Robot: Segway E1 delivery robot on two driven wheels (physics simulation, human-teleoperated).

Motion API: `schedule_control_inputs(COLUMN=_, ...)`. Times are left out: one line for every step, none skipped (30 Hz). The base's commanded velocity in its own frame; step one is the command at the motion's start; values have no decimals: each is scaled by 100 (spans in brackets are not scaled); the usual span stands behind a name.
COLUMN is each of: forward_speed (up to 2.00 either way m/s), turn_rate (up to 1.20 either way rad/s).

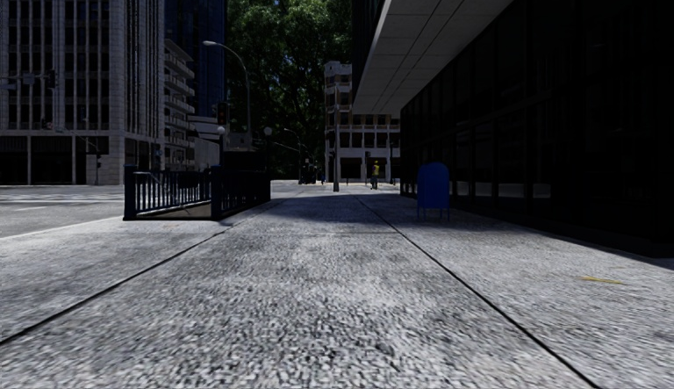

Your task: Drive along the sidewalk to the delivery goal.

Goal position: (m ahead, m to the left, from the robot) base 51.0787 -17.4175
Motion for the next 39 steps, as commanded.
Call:
schedule_control_inputs(forward_speed=200, turn_rate=0)
schedule_control_inputs(forward_speed=200, turn_rate=0)
schedule_control_inputs(forward_speed=200, turn_rate=0)
schedule_control_inputs(forward_speed=200, turn_rate=0)
schedule_control_inputs(forward_speed=200, turn_rate=0)
schedule_control_inputs(forward_speed=200, turn_rate=0)
schedule_control_inputs(forward_speed=200, turn_rate=0)
schedule_control_inputs(forward_speed=200, turn_rate=0)
schedule_control_inputs(forward_speed=200, turn_rate=0)
schedule_control_inputs(forward_speed=200, turn_rate=0)
schedule_control_inputs(forward_speed=200, turn_rate=0)
schedule_control_inputs(forward_speed=200, turn_rate=0)
schedule_control_inputs(forward_speed=200, turn_rate=0)
schedule_control_inputs(forward_speed=200, turn_rate=0)
schedule_control_inputs(forward_speed=200, turn_rate=0)
schedule_control_inputs(forward_speed=200, turn_rate=0)
schedule_control_inputs(forward_speed=200, turn_rate=0)
schedule_control_inputs(forward_speed=200, turn_rate=0)
schedule_control_inputs(forward_speed=200, turn_rate=0)
schedule_control_inputs(forward_speed=200, turn_rate=0)
schedule_control_inputs(forward_speed=200, turn_rate=0)
schedule_control_inputs(forward_speed=200, turn_rate=0)
schedule_control_inputs(forward_speed=200, turn_rate=0)
schedule_control_inputs(forward_speed=200, turn_rate=0)
schedule_control_inputs(forward_speed=200, turn_rate=0)
schedule_control_inputs(forward_speed=200, turn_rate=0)
schedule_control_inputs(forward_speed=200, turn_rate=0)
schedule_control_inputs(forward_speed=200, turn_rate=0)
schedule_control_inputs(forward_speed=200, turn_rate=0)
schedule_control_inputs(forward_speed=200, turn_rate=0)
schedule_control_inputs(forward_speed=200, turn_rate=0)
schedule_control_inputs(forward_speed=200, turn_rate=0)
schedule_control_inputs(forward_speed=200, turn_rate=0)
schedule_control_inputs(forward_speed=200, turn_rate=0)
schedule_control_inputs(forward_speed=200, turn_rate=0)
schedule_control_inputs(forward_speed=200, turn_rate=0)
schedule_control_inputs(forward_speed=200, turn_rate=0)
schedule_control_inputs(forward_speed=200, turn_rate=0)
schedule_control_inputs(forward_speed=200, turn_rate=0)
